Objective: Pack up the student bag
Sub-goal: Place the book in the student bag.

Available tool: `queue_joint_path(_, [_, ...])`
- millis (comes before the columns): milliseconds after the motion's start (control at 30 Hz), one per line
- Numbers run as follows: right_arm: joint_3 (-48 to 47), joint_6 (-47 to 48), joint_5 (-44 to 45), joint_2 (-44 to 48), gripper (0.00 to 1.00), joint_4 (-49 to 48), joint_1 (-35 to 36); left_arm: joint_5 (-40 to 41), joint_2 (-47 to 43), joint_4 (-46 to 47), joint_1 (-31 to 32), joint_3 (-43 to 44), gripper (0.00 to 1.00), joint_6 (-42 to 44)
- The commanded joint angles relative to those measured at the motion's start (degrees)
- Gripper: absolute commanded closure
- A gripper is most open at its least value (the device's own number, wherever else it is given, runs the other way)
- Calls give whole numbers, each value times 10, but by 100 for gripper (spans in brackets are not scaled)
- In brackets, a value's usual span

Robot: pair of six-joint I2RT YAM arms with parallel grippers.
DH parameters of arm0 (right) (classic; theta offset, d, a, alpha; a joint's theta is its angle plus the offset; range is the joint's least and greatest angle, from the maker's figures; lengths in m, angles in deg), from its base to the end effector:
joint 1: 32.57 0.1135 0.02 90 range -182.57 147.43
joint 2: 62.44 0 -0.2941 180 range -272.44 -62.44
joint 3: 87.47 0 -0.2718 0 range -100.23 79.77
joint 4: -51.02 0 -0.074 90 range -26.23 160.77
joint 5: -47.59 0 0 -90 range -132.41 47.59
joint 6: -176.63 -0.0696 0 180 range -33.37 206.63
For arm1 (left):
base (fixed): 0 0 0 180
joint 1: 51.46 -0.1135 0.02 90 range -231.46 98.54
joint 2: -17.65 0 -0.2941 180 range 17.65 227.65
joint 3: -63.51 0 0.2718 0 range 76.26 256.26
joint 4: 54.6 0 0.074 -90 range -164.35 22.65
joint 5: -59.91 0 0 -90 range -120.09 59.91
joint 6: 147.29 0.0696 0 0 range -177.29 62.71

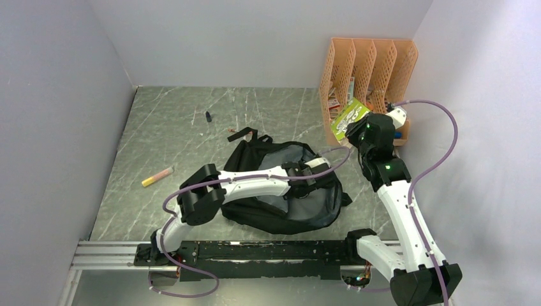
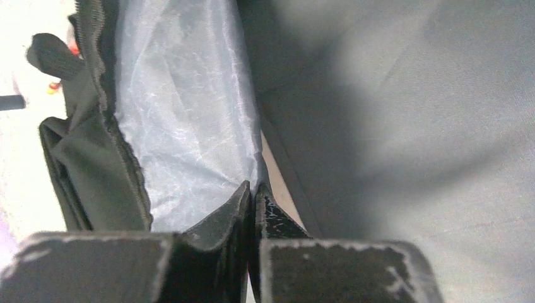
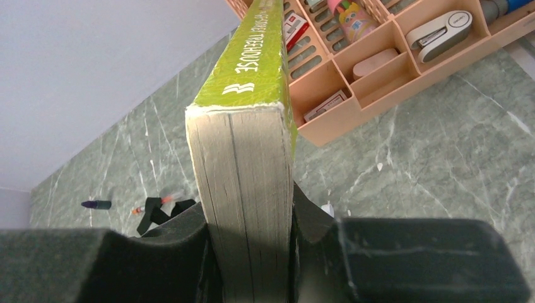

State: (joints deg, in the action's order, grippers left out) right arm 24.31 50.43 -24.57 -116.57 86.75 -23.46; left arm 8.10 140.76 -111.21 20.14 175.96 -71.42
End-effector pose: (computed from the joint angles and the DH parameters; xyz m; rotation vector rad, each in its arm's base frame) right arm 0.2420 0.0172 0.3663 0.6504 1.8235 0.2247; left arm 0.1979 -0.4585 0.1909 1.0050 2.1796 0.2802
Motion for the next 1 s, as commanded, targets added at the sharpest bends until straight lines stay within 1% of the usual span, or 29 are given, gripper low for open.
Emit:
queue_joint_path(0, [-21,-9,10,14,100,-40,-4,44,-60,-6,-16,12,95,6])
queue_joint_path(133, [-35,-11,6,22,100,-11,-3,10,-110,21,-42,-14,95,-4])
queue_joint_path(200, [-45,-7,-9,27,100,4,-4,-3,-135,45,-50,-34,95,-2])
queue_joint_path(300, [-51,6,-55,42,100,17,-4,-24,-167,71,-62,-53,95,-2])
queue_joint_path(433, [-52,-5,-130,51,100,44,-4,-35,-196,92,-75,-70,95,-2])
queue_joint_path(533, [-35,-20,-207,71,100,31,-4,-35,-204,92,-79,-76,95,-6])
queue_joint_path(600, [-25,-40,-241,79,100,32,-4,-37,-207,95,-80,-80,95,-7])
queue_joint_path(733, [-10,-56,-313,69,100,54,-4,-36,-209,98,-80,-84,95,-9])
queue_joint_path(833, [-5,-60,-329,60,100,90,-4,-27,-210,95,-80,-85,95,-14])
queue_joint_path(967, [-26,-43,-314,62,100,153,-4,-18,-214,94,-80,-87,95,-22])
